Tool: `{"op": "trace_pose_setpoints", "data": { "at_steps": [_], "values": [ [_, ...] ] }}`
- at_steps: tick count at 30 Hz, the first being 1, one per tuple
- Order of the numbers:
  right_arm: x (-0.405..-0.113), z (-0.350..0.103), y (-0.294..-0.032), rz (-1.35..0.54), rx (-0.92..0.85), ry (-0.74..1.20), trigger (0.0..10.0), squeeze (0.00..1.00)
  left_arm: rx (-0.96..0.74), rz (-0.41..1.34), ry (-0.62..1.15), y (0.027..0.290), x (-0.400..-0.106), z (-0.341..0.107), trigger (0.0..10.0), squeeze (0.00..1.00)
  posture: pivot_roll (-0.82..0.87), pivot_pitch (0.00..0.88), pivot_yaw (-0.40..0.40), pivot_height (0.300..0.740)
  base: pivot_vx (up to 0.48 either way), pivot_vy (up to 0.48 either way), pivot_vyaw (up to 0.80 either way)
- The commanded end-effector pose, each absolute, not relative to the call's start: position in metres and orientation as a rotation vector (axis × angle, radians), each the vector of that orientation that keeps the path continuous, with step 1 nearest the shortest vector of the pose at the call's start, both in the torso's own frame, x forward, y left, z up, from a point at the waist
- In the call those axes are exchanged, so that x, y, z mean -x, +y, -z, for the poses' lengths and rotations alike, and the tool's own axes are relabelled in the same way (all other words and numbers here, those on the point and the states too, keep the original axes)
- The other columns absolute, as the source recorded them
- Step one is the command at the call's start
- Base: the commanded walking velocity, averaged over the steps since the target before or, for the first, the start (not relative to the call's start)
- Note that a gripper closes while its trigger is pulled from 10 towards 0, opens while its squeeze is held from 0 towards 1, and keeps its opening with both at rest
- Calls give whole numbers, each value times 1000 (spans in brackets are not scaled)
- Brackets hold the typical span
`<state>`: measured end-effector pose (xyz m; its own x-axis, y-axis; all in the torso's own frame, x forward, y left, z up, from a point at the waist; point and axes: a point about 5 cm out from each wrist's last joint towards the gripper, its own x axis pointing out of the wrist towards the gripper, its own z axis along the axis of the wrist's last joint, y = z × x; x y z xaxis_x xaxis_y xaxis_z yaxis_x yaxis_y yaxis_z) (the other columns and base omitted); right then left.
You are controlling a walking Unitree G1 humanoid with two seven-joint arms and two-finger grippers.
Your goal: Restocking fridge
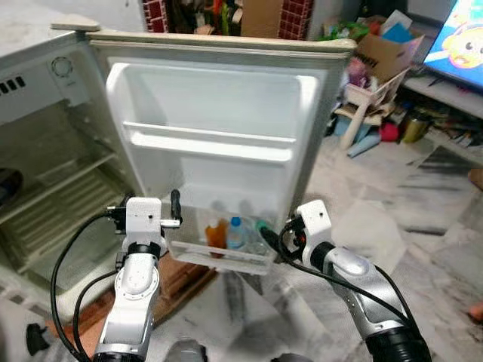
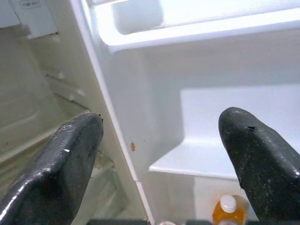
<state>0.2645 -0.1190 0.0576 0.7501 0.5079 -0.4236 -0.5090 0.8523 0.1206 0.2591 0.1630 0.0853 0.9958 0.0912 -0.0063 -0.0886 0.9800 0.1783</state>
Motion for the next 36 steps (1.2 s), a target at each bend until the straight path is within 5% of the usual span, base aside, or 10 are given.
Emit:
{"op": "trace_pose_setpoints", "data": {
  "at_steps": [1, 18, 36],
  "values": [
    [-266, -66, -109, -619, 1, 444, 10000, 0, -198, -108, 21, 169, -258, -84, 10000, 0, 114, 40, 4, 740, 0, -296, 0],
    [-267, -71, -119, -661, 21, 435, 10000, 0, -202, -98, 20, 169, -258, -84, 10000, 0, 114, 45, 9, 740, 0, -104, 0],
    [-267, -68, -121, -668, 78, 431, 10000, 0, -223, -77, 15, 168, -257, -84, 10000, 0, 113, 47, 3, 740, 0, -133, 726]
  ]
}}
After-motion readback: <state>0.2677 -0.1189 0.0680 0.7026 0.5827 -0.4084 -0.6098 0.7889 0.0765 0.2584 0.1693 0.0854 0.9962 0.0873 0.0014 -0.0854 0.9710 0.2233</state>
